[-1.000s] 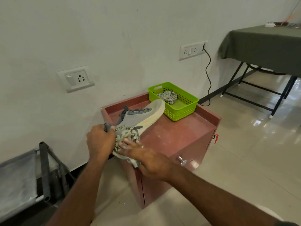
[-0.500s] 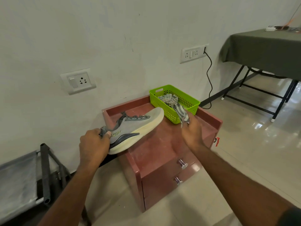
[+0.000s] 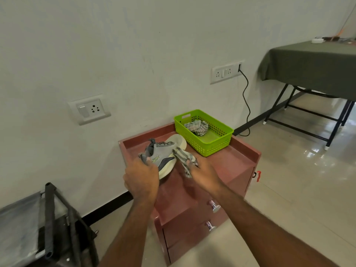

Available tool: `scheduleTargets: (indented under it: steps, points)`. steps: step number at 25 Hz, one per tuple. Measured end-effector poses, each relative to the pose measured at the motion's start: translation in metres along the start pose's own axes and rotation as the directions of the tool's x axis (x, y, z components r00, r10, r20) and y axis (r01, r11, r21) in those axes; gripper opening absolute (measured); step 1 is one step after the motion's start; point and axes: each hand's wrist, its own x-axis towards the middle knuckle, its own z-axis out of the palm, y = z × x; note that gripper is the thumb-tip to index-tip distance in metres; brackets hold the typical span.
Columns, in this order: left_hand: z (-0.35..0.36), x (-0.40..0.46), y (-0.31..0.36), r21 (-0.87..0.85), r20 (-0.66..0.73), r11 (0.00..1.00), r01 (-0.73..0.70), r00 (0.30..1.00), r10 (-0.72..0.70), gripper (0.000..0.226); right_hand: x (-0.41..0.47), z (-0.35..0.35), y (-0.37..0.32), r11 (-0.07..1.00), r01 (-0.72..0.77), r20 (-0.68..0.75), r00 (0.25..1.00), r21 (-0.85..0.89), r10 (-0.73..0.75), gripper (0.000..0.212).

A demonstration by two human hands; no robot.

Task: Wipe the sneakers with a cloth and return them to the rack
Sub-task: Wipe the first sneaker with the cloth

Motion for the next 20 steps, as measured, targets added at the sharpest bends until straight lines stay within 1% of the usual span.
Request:
scheduleTargets:
  steps: [2,3,4,5,6,7,8,9,10,11,12,13,14,15,16,17,18,19,20]
  points:
    - [0.017,-0.005,0.005,-0.011,0.027,0.999,-0.044,0.999,0.044,0.032,0.003,0.001,-0.001,0.997,-0.079,0.071,0.994,0.022,0.077,0.024]
    - [0.027,-0.008,0.004,-0.02,0.076,0.994,-0.105,0.992,0.106,0.03,0.005,0.002,0.001,0.985,-0.14,0.109,0.986,0.097,0.13,0.021]
    - [0.035,-0.014,0.004,-0.02,0.151,0.983,-0.183,0.971,0.184,0.029,0.007,0.004,0.007,0.966,-0.207,0.141,0.972,0.156,0.186,0.019]
    - [0.046,-0.018,0.002,-0.017,0.232,0.965,-0.261,0.938,0.257,0.029,0.01,0.004,0.015,0.949,-0.253,0.144,0.963,0.188,0.228,0.021]
    - [0.054,-0.022,0.001,-0.016,0.295,0.948,-0.318,0.904,0.309,0.029,0.013,0.0,0.023,0.939,-0.279,0.128,0.958,0.202,0.257,0.023]
    - [0.062,-0.024,-0.003,-0.054,0.354,0.938,-0.344,0.871,0.34,0.029,0.015,-0.006,0.03,0.923,-0.296,0.088,0.955,0.245,0.283,0.023]
    - [0.067,-0.025,-0.005,-0.148,0.421,0.932,-0.33,0.832,0.361,0.032,0.018,-0.012,0.035,0.914,-0.304,0.01,0.95,0.269,0.313,0.024]
    - [0.071,-0.025,-0.008,-0.254,0.5,0.926,-0.279,0.781,0.373,0.041,0.019,-0.019,0.038,0.899,-0.332,-0.067,0.929,0.285,0.364,0.024]
    - [0.074,-0.027,-0.011,-0.335,0.594,0.918,-0.212,0.708,0.381,0.055,0.019,-0.026,0.043,0.892,-0.352,-0.134,0.907,0.282,0.4,0.023]
    - [0.077,-0.03,-0.014,-0.377,0.674,0.912,-0.163,0.627,0.391,0.07,0.019,-0.032,0.047,0.889,-0.37,-0.194,0.884,0.269,0.426,0.022]
    - [0.08,-0.033,-0.015,-0.379,0.732,0.913,-0.153,0.554,0.397,0.079,0.019,-0.036,0.05,0.905,-0.374,-0.237,0.878,0.202,0.416,0.022]
    - [0.084,-0.035,-0.016,-0.364,0.764,0.916,-0.17,0.508,0.397,0.084,0.019,-0.04,0.053,0.933,-0.343,-0.277,0.89,0.112,0.361,0.025]
    - [0.087,-0.038,-0.014,-0.358,0.776,0.915,-0.186,0.485,0.402,0.085,0.017,-0.043,0.054,0.957,-0.29,-0.318,0.908,-0.004,0.274,0.028]
    - [0.09,-0.039,-0.013,-0.352,0.781,0.916,-0.191,0.48,0.4,0.085,0.018,-0.047,0.057,0.973,-0.212,-0.359,0.919,-0.097,0.164,0.031]
    - [0.091,-0.041,-0.011,-0.359,0.782,0.915,-0.186,0.474,0.403,0.085,0.018,-0.053,0.055,0.98,-0.145,-0.413,0.907,-0.134,0.078,0.035]
    - [0.093,-0.042,-0.008,-0.359,0.789,0.918,-0.17,0.47,0.395,0.085,0.019,-0.059,0.053,0.989,-0.103,-0.483,0.875,-0.108,0.038,0.038]
    - [0.094,-0.043,-0.006,-0.364,0.794,0.917,-0.164,0.459,0.398,0.084,0.018,-0.066,0.05,0.988,-0.108,-0.54,0.841,-0.109,0.033,0.041]
    - [0.096,-0.044,-0.006,-0.363,0.8,0.918,-0.158,0.453,0.394,0.084,0.018,-0.07,0.054,0.98,-0.131,-0.558,0.83,-0.15,0.025,0.042]
    - [0.097,-0.045,-0.006,-0.366,0.799,0.917,-0.159,0.451,0.397,0.083,0.016,-0.073,0.057,0.954,-0.164,-0.491,0.871,-0.25,0.021,0.042]
